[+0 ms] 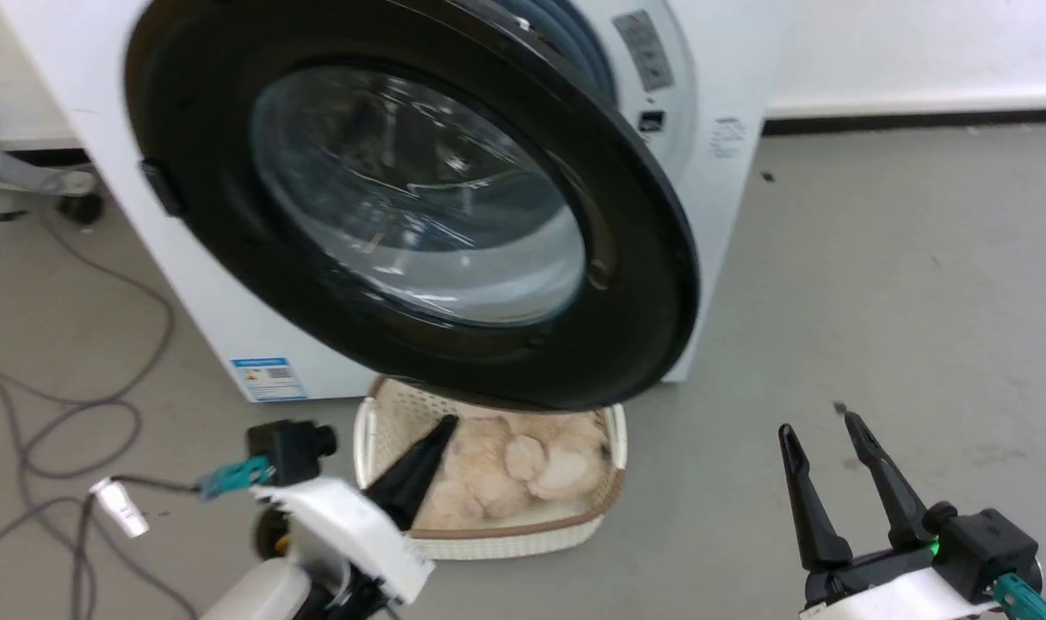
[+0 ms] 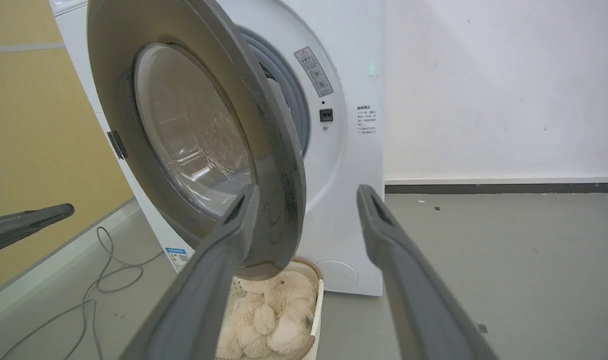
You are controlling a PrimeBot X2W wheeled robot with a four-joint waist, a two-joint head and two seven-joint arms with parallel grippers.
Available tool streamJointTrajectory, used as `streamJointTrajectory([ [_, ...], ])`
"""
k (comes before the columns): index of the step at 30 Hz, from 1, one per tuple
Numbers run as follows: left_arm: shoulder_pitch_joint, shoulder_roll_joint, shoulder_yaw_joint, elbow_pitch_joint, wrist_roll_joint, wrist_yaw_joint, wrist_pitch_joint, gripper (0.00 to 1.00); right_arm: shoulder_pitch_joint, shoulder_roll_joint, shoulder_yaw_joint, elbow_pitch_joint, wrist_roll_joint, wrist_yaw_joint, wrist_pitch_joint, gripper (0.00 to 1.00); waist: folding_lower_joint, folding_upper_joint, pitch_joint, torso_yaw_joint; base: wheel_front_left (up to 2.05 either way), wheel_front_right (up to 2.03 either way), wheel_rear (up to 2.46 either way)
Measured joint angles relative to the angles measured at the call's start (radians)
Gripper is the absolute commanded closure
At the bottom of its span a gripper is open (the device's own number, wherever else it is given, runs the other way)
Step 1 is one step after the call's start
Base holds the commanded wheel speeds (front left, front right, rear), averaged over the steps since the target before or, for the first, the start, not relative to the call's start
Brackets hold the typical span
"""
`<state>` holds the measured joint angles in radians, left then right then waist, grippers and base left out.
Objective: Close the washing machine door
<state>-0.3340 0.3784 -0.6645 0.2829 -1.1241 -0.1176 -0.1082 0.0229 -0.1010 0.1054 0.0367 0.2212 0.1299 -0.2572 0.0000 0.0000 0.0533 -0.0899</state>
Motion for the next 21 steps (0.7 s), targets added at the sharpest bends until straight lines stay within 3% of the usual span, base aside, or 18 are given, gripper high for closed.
streamJointTrajectory([
  [4,0.028,0.055,0.010,-0.036,0.152,0.063,-0.119,1.00,0.016,-0.006,-0.002,-0.001,0.000,0.000,0.000,0.00,0.0000,0.0000,-0.027,0.042,0.00,0.00,0.00],
  [7,0.069,0.054,0.086,-0.103,0.218,0.117,-0.146,1.00,0.023,-0.009,-0.004,-0.002,0.000,0.000,0.000,0.00,0.0000,0.0000,-0.041,0.073,0.00,0.00,0.00],
  [11,0.156,0.004,0.270,-0.245,0.393,0.189,-0.149,1.00,0.034,-0.010,-0.004,-0.014,0.004,0.000,0.000,0.00,0.0000,0.0000,-0.050,0.110,0.00,0.00,0.00],
  [17,0.323,-0.102,0.404,-0.329,0.593,0.194,-0.149,1.00,0.036,-0.013,0.016,-0.015,0.005,0.000,0.000,0.00,-0.0001,0.0000,-0.049,0.140,0.00,0.00,0.00],
  [18,0.338,-0.111,0.407,-0.328,0.627,0.194,-0.149,0.44,0.036,-0.014,0.017,-0.014,0.005,0.000,0.000,0.00,0.0000,0.0000,-0.047,0.142,0.00,0.00,0.00],
  [19,0.351,-0.119,0.407,-0.325,0.660,0.190,-0.149,0.00,0.036,-0.014,0.018,-0.012,0.006,0.000,0.000,0.00,0.0000,0.0000,-0.046,0.144,0.00,0.00,0.00],
  [21,0.367,-0.140,0.409,-0.313,0.702,0.177,-0.149,0.00,0.036,-0.017,0.021,-0.008,0.007,0.000,0.000,0.00,-0.0001,0.0000,-0.045,0.148,0.00,0.00,0.00],
])
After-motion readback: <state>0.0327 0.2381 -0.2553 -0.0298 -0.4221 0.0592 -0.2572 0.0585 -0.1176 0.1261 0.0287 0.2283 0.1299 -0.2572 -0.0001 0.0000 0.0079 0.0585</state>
